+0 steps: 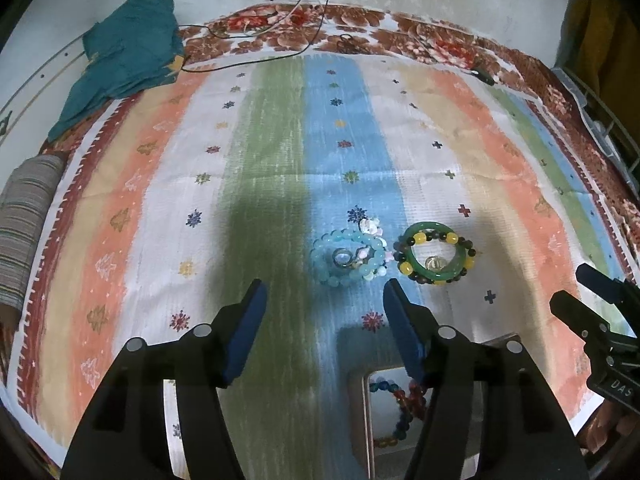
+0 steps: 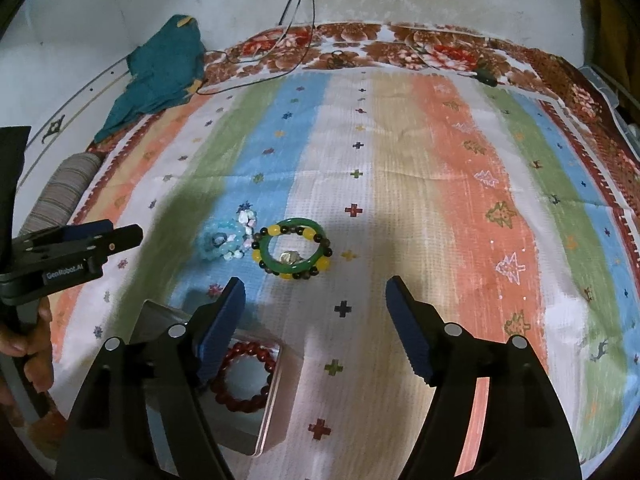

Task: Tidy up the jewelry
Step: 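Open both tools to drop the bracelets into the tin, then move both tools back to the pale blue and yellow-black bracelets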

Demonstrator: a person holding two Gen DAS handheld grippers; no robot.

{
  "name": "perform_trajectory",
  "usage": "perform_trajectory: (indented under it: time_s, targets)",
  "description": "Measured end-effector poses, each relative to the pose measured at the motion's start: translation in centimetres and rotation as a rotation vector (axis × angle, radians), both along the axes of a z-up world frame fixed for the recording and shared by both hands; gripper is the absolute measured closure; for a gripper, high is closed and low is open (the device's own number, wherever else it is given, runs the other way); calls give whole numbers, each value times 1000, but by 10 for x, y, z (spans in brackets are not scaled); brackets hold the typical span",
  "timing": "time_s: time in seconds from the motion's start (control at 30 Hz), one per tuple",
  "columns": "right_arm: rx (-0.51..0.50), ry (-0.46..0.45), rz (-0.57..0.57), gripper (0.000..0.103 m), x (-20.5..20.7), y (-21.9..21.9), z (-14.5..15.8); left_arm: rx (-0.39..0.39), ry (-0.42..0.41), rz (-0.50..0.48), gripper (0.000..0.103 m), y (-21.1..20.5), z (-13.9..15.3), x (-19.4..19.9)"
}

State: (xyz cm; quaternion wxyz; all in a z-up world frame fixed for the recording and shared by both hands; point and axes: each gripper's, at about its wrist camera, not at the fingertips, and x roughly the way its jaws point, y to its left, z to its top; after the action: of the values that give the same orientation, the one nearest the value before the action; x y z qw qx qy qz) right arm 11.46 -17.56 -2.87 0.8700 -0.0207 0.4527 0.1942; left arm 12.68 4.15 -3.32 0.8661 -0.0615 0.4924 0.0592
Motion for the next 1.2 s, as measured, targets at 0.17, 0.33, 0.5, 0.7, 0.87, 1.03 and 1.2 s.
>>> perform_trajectory:
  time_s: [0.17, 0.33, 0.5, 0.7, 0.87, 1.03, 1.2]
  targets:
    - [0, 16, -5, 28, 10, 1, -6, 4, 12, -8, 38, 0, -5, 7]
    - [-16, 30, -4, 28, 18, 4, -14, 6, 25, -4, 38, 2, -10, 14]
    - [-30, 44, 2, 28, 25, 8, -21, 7, 52, 7, 38, 8, -20, 23]
    - [-40, 55, 13, 28, 31, 11, -27, 6, 59, 2, 36, 8, -23, 28]
    - [-43, 67, 3, 28, 39, 12, -34, 10, 66, -8, 36, 6, -26, 33]
    - [-59, 84, -5, 28, 49, 13, -44, 16, 73, -16, 35, 4, -31, 38]
    - [-67, 92, 2, 28, 56, 15, -49, 23, 90, -15, 35, 5, -39, 44]
